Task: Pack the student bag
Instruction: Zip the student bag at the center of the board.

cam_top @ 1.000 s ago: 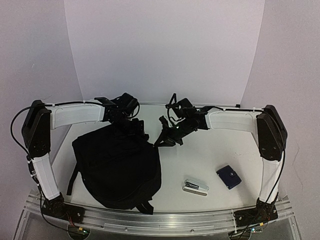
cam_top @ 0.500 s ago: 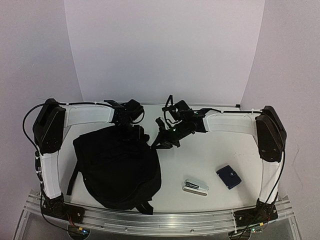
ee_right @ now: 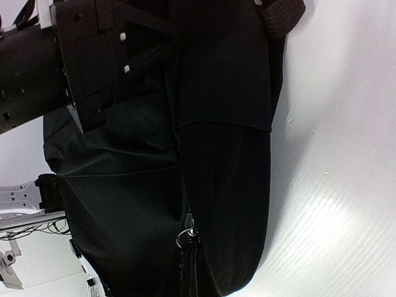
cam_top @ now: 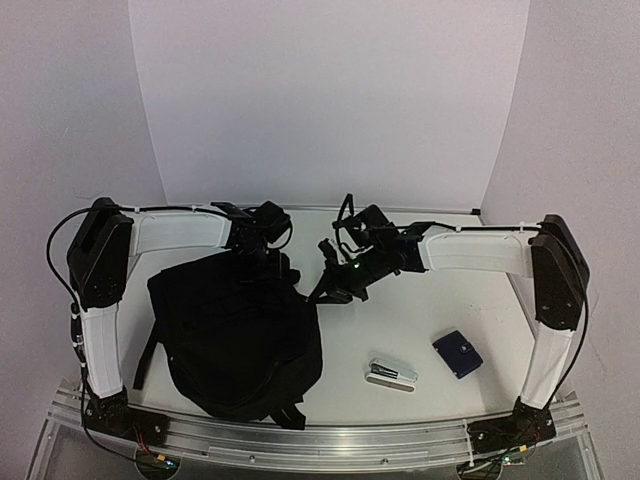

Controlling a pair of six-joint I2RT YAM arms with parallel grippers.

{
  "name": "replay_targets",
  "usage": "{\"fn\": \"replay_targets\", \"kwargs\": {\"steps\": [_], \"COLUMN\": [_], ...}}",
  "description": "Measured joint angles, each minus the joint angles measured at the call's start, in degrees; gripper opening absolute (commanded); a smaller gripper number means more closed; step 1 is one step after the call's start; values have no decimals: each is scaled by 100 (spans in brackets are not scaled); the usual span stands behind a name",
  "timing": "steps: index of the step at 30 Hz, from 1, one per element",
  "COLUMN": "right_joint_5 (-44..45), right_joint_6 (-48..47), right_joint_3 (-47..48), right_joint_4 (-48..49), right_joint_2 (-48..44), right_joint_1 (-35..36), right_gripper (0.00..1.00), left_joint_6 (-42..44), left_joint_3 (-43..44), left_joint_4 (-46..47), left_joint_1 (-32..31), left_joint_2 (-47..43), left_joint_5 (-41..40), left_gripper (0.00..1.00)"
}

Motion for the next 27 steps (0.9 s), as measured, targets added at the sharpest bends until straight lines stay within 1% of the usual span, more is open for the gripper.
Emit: {"fn": "replay_targets", "kwargs": {"steps": [16, 27], "right_joint_5": [298, 633], "right_joint_6": [631, 1134], "right_joint_3": [-630, -858], "right_joint_4": [51, 56], "right_joint_2": [-637, -958], "right_joint_1": [477, 1028], "right_gripper": [0, 0], "left_joint_6": [-149, -153], "left_joint_3": [0, 0], "left_joint_4": [-6, 213], "left_joint_1": [11, 403], "left_joint_2": [0, 0], "left_joint_5": [-143, -99], "left_gripper": [0, 0]}}
